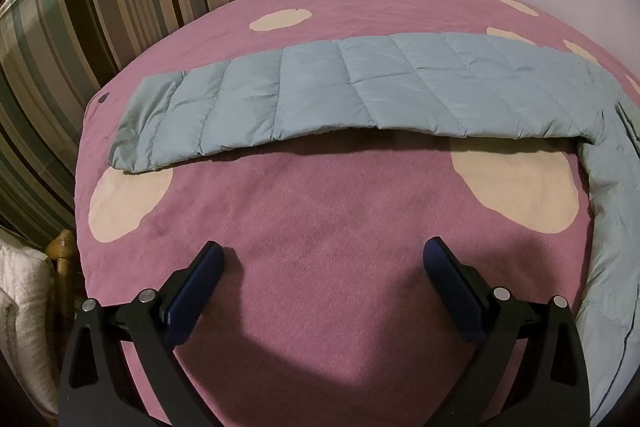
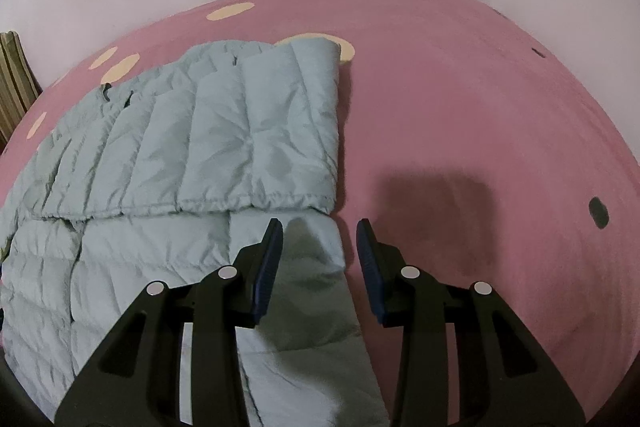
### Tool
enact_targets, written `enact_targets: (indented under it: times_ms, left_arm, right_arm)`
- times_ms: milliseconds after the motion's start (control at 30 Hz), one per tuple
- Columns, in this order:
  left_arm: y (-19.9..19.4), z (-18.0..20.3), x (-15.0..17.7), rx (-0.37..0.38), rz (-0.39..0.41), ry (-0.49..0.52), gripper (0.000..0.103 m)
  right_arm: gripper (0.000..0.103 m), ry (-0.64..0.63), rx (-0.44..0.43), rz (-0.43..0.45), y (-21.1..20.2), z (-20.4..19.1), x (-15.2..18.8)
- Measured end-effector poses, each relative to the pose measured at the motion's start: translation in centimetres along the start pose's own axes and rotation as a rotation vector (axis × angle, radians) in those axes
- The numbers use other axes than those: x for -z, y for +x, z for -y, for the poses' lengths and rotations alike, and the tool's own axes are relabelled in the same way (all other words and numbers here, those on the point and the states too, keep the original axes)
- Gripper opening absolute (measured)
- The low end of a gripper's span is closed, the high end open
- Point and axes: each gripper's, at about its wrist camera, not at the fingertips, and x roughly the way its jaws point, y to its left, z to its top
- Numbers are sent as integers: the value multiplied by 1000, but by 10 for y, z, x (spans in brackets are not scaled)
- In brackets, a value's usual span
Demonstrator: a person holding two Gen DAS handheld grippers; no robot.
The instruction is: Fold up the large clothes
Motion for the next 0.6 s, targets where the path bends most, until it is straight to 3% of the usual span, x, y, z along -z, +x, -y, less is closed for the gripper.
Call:
enact_targets:
  times_ms: [233,600]
  left_arm:
    - [0,0,0,-1,0,0,99]
    - [0,1,0,0,0,0,99]
  right_arm:
    - [38,-36,-34,25,-1,-26,-22]
    - [40,-110,-43,-46,52,-62,-31]
